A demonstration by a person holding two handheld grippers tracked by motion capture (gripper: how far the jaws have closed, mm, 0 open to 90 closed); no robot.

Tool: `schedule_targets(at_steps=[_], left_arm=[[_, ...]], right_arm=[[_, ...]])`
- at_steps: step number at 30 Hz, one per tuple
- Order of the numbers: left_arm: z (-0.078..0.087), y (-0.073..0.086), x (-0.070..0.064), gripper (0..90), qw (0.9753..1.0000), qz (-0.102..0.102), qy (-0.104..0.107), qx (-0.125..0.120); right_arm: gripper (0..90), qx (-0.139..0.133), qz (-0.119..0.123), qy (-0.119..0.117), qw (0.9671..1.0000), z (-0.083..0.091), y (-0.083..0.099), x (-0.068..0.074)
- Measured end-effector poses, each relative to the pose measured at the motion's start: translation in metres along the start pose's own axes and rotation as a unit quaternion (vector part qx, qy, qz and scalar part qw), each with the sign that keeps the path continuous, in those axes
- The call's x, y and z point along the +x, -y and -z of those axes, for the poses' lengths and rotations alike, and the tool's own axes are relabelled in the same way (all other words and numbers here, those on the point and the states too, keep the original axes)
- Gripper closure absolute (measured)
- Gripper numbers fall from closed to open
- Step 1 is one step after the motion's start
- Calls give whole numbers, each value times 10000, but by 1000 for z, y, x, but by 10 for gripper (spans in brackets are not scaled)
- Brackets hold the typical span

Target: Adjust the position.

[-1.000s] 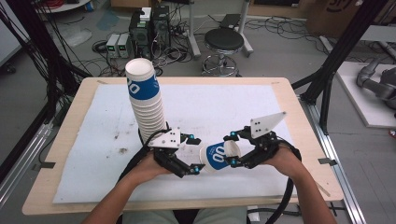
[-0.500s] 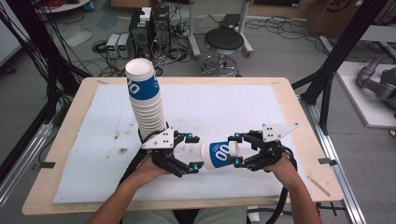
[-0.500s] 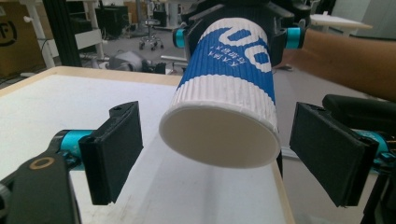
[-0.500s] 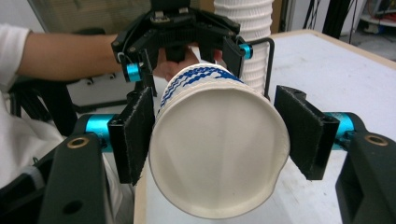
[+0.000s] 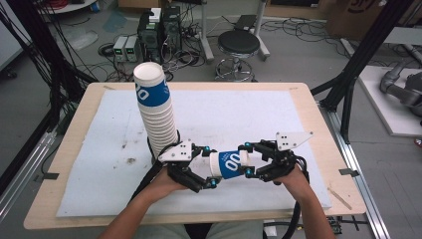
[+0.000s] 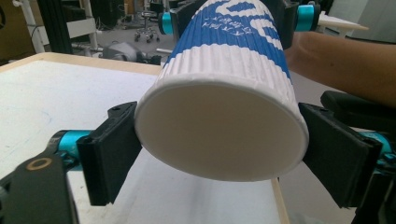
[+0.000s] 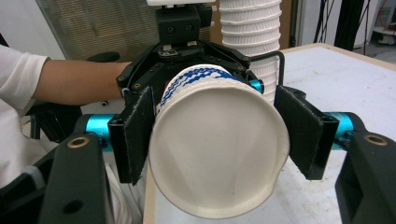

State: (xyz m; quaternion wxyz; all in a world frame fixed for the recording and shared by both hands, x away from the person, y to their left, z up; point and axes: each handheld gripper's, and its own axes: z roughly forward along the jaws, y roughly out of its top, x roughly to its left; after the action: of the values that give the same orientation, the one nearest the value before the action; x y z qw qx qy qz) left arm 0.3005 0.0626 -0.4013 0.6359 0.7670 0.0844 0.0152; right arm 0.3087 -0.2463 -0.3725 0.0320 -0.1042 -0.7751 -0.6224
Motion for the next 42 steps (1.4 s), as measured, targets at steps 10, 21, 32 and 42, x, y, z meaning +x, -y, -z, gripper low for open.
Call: schedule_targets(at_steps=[10, 21, 32, 42], left_arm=[[4, -2, 1, 252, 9999, -100, 16, 84], [8, -15, -1, 265, 9982, -322, -125, 487], [11, -29, -1, 278, 9932, -434, -310, 1031], [5, -48, 0, 277, 9837, -638, -408, 1631]], right_arm=[[328, 206, -3, 33, 9998, 0, 1, 1], [217, 458, -12, 247, 9986, -4, -17, 8], [212, 1871, 940, 770, 9748, -18, -50, 21], [212, 2822, 1641, 915, 9408, -42, -61, 24]])
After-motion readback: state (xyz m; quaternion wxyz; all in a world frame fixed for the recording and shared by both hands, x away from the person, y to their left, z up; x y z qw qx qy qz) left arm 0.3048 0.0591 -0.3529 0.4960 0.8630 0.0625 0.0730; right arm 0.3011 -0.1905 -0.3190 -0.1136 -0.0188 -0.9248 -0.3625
